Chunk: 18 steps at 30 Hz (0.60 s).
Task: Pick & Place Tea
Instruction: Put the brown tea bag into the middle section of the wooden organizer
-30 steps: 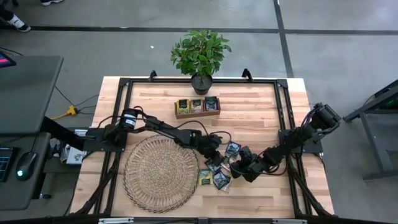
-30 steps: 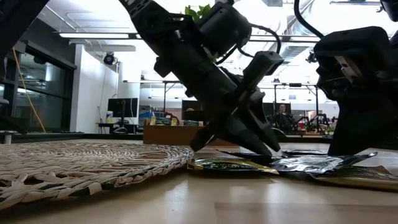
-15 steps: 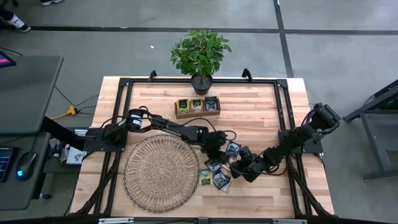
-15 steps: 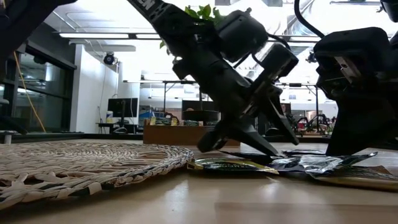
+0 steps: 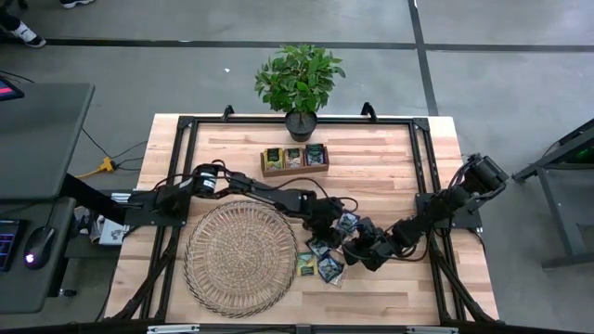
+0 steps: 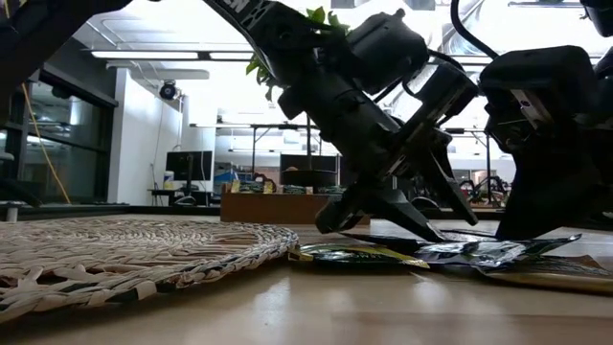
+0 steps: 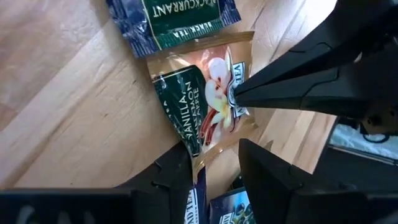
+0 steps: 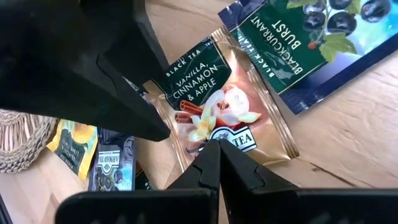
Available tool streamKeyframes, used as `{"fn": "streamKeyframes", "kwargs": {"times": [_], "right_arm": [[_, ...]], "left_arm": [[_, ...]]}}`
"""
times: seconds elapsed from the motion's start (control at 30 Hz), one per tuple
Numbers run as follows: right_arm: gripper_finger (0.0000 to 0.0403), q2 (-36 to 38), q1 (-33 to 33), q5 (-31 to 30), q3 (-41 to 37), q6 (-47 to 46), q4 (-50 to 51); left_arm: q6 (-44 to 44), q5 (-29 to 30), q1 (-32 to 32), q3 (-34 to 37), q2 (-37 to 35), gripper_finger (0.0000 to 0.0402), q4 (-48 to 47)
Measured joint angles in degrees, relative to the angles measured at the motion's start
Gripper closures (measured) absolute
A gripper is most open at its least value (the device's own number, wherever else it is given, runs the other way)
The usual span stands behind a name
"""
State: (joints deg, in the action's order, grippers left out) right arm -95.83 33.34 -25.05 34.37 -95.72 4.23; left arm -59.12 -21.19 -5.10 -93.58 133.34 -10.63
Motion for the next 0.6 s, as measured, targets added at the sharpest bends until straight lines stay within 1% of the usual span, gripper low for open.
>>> {"fn": "streamKeyframes", "kwargs": {"times": [0.1,0.17,0.23,0.33,0.37,0.5,0.6], "right_arm": [[0.0403,0.0,0.0,-0.03,0.0,0.2,-0.02],[0.0403,0.0,0.0,-0.08,0.0,0.2,-0.02],[0.0403,0.0,0.0,-0.11,0.0,0.2,-0.02],[0.0403,0.0,0.0,-0.12,-0.03,0.2,-0.15],[0.0403,0.0,0.0,-0.12,-0.05,0.21,-0.25],[0.0403,0.36,-0.02,-0.47,-0.23,1.92,-0.9],[0.0403,2.22,-0.11,-1.04,-0.46,3.74,-0.24]], "left_arm": [[0.22,-3.34,0.87,0.0,0.07,0.0278,0.22],[0.24,-3.88,1.06,0.0,0.09,0.0297,0.05],[0.2,-3.49,1.33,0.04,0.07,0.0325,-0.23],[0.47,-2.52,1.35,0.04,0.06,0.0382,-0.73],[0.57,-2.27,1.35,0.04,0.04,0.0391,-0.76],[0.7,-2.33,1.34,0.07,0.05,0.0396,-0.78],[1.28,-2.2,1.29,0.04,0.04,0.0399,-0.87]]}}
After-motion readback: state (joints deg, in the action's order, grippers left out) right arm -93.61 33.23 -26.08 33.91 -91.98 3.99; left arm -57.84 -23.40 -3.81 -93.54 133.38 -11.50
